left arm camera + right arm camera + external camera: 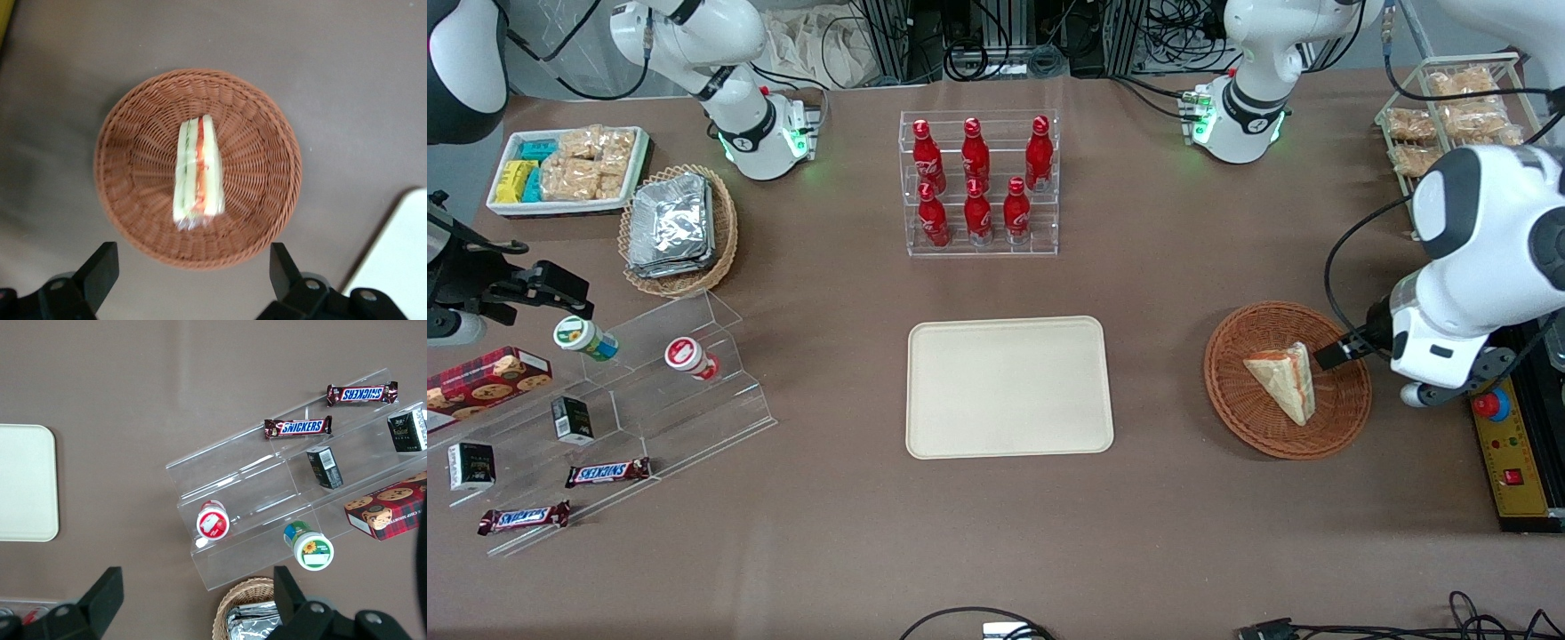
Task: Place sandwich from basket to tray
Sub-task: 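Move the open left gripper down over the wrapped sandwich in the basket, then lower the left gripper around the sandwich and close on it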
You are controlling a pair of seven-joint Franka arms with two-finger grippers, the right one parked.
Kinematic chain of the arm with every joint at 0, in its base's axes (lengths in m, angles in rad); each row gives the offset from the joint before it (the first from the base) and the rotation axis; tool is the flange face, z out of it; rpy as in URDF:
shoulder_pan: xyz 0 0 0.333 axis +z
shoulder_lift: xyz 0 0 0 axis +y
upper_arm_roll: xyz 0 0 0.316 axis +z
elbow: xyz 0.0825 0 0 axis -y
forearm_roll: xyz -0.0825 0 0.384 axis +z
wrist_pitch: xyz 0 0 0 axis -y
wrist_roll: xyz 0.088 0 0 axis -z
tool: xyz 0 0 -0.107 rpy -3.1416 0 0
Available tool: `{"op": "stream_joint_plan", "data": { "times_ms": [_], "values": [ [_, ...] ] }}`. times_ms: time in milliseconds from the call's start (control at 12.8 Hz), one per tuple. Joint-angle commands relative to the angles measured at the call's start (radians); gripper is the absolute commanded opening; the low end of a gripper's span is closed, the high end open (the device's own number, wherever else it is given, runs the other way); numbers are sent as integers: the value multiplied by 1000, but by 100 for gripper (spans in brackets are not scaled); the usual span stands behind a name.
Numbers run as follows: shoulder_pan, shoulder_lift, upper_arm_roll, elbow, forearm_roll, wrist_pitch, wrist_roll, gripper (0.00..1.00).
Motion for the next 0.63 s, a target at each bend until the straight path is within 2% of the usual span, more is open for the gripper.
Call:
{"op": "stream_joint_plan", "data": {
  "times_ms": [0, 549],
  "values": [
    [12, 43, -4, -52, -11, 109, -44, 100],
    [30, 172, -2, -135, 6, 293, -108, 100]
  ]
}}
